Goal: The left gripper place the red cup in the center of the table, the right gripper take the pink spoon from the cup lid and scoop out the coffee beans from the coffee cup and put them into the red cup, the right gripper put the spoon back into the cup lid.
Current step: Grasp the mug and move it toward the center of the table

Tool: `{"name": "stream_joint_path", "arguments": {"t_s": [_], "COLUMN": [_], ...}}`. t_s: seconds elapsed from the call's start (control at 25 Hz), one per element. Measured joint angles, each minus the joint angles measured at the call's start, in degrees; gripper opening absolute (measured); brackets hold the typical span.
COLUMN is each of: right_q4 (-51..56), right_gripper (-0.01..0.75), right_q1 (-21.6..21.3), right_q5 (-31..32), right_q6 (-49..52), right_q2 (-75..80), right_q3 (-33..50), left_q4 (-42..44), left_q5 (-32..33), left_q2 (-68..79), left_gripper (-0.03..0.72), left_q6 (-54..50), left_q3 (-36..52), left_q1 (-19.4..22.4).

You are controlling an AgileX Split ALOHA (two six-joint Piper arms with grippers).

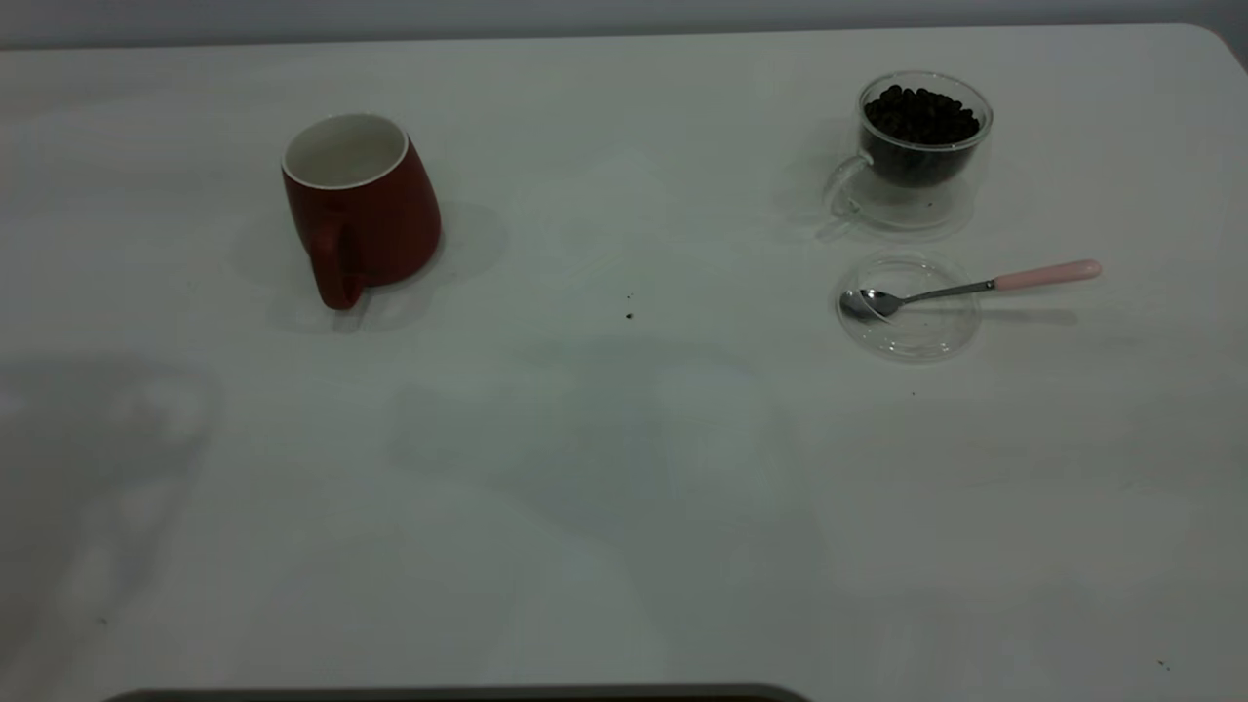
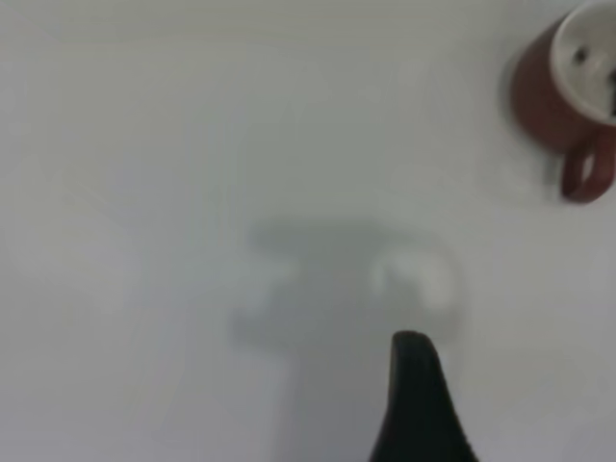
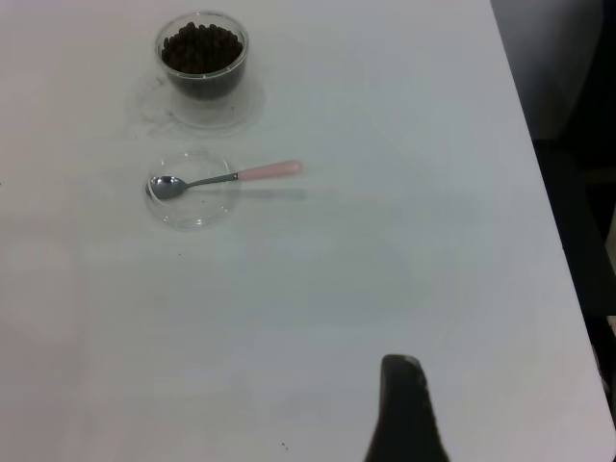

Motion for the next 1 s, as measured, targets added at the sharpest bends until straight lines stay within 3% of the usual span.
{"name": "stream_joint_path", "arguments": {"t_s": [0.24, 0.44, 0.6, 0.8, 1.0], "right_q4": [0.0, 0.0, 0.0, 0.0, 0.0], "right_gripper": [0.587, 0.587, 0.587, 0.587, 0.587], "right_q1": [0.0, 0.0, 0.0, 0.0, 0.0], "right_q5": [0.0, 0.0, 0.0, 0.0, 0.0], "right_q6": [0.0, 0.0, 0.0, 0.0, 0.0], "right_q2": [0.0, 0.0, 0.0, 0.0, 0.0], "right_q3": [0.0, 0.0, 0.0, 0.0, 0.0], "left_q4": [0.35, 0.68, 5.43, 7.4, 7.44], "left_q5": [-0.5, -0.08, -2.0, -13.67, -19.78], "left_q2": [17.55, 31.89, 40.03, 45.58, 50.15], "left_gripper": [0.569, 0.569, 0.569, 0.569, 0.569], "left_q6": [2.61, 8.74, 22.76, 49.97, 64.17], "left_q3": [-8.19, -18.05, -25.26, -27.43, -27.43], "left_q1": [0.41, 3.55, 4.06, 1.5, 0.19]}}
